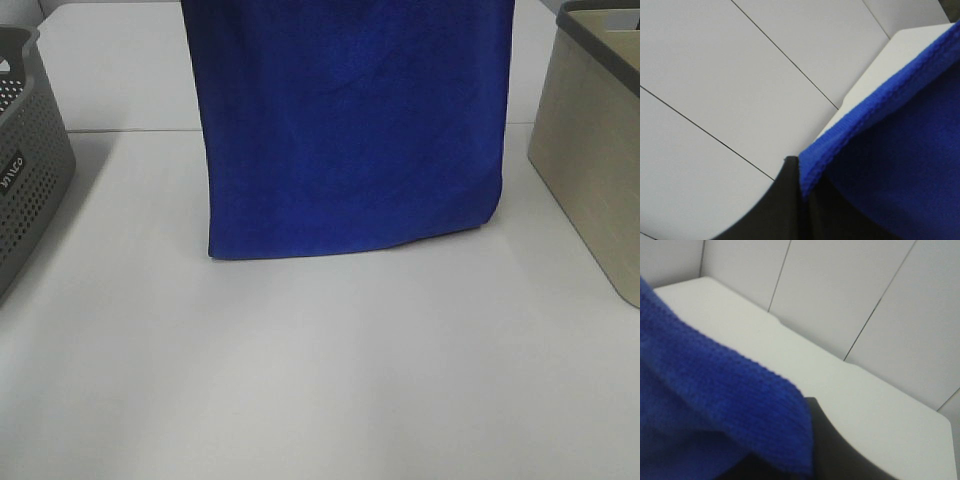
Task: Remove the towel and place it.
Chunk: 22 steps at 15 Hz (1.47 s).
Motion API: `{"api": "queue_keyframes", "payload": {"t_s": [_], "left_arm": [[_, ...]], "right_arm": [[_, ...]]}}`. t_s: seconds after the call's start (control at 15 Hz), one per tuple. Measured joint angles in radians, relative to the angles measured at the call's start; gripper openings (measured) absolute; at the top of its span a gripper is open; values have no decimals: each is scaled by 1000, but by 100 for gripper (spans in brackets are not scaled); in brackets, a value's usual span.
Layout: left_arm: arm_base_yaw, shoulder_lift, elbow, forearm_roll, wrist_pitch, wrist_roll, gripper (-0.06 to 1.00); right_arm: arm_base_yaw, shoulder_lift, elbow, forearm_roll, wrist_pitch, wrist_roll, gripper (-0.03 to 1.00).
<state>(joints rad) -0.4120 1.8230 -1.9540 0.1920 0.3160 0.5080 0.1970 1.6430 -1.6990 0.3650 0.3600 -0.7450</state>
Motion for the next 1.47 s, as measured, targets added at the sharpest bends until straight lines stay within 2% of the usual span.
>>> {"api": "queue_keyframes", "payload": {"t_s": [0.07,0.13,0.27,0.33,0.4,0.53,0.67,0.8,0.93,1.0,1.07,1.2,1.27,1.33,1.47], "left_arm": [[13,45,0,1,-101,-17,0],[18,71,0,1,-161,-22,0],[30,176,0,1,-423,-26,0],[39,226,-15,2,-526,-26,0],[50,270,-48,3,-586,-26,0],[76,353,-192,4,-623,-26,0],[95,416,-397,4,-619,-26,0],[98,470,-611,4,-527,-28,0],[98,483,-649,4,-410,-34,0],[95,492,-651,-2,-316,-37,0],[90,506,-651,-15,-162,-37,0],[64,526,-651,-68,169,-37,0],[55,527,-650,-80,253,-37,0],[39,529,-650,-89,376,-37,0],[15,528,-650,-90,550,-37,0]], "right_arm": [[0,56,0,48,-123,0,2],[0,88,-5,75,-186,0,2],[0,219,-64,167,-348,1,2],[0,281,-126,200,-381,2,2],[0,342,-211,218,-386,17,2],[0,425,-389,229,-381,61,2],[0,468,-552,233,-372,98,2],[0,479,-644,235,-339,106,2],[0,504,-651,236,-268,106,2],[-3,527,-651,236,-203,106,2],[-12,556,-651,235,-118,106,2],[-36,593,-649,218,110,106,2],[-38,596,-649,210,155,106,2],[-48,597,-649,186,248,106,2],[-57,579,-649,131,430,106,2]]}}
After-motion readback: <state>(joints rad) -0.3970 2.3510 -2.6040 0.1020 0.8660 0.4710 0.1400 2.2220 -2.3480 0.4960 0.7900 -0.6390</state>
